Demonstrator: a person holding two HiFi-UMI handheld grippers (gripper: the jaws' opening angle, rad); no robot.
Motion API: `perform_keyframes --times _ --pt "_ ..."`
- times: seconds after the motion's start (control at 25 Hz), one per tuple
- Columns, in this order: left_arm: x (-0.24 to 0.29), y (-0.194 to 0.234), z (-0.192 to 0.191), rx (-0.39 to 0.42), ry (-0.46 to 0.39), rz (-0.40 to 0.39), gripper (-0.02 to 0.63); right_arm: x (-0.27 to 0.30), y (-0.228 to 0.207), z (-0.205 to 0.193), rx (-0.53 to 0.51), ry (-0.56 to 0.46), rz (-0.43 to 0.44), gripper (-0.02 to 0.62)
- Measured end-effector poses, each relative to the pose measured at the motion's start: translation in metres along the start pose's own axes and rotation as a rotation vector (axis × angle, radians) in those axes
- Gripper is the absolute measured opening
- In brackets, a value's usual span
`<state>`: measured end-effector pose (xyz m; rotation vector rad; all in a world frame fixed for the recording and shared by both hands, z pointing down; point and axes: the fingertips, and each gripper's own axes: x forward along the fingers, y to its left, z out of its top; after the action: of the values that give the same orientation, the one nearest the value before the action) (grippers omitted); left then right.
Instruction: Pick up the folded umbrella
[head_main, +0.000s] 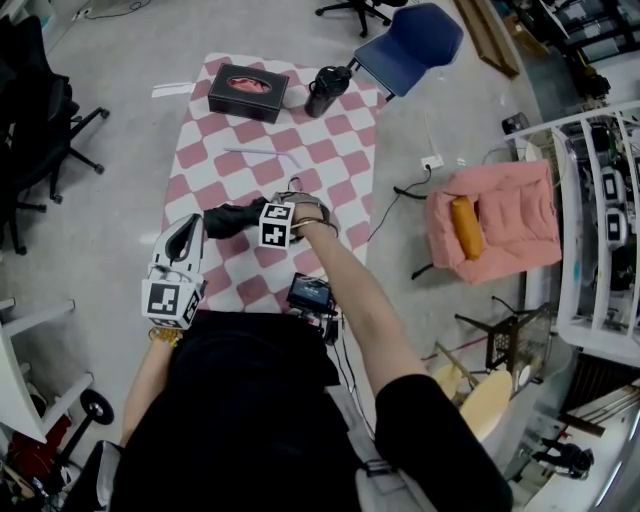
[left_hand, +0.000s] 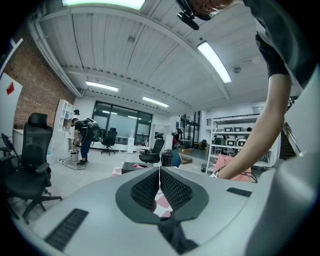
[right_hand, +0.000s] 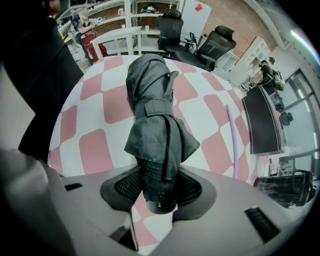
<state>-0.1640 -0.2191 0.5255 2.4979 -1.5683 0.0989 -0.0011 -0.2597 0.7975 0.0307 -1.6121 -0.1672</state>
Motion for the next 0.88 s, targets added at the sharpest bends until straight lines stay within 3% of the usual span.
perform_keyframes --times 0.4,0.88 --pt "-0.001 0.003 0.003 -0.001 -0.008 -0.001 0.015 -0.004 0.007 0.001 0.189 -0.05 0.025 0.167" --pt "-0.002 0.001 0.0 0.002 -0.001 -0.007 0.015 -0.008 0.014 0.003 0.296 -0.14 0.007 0.166"
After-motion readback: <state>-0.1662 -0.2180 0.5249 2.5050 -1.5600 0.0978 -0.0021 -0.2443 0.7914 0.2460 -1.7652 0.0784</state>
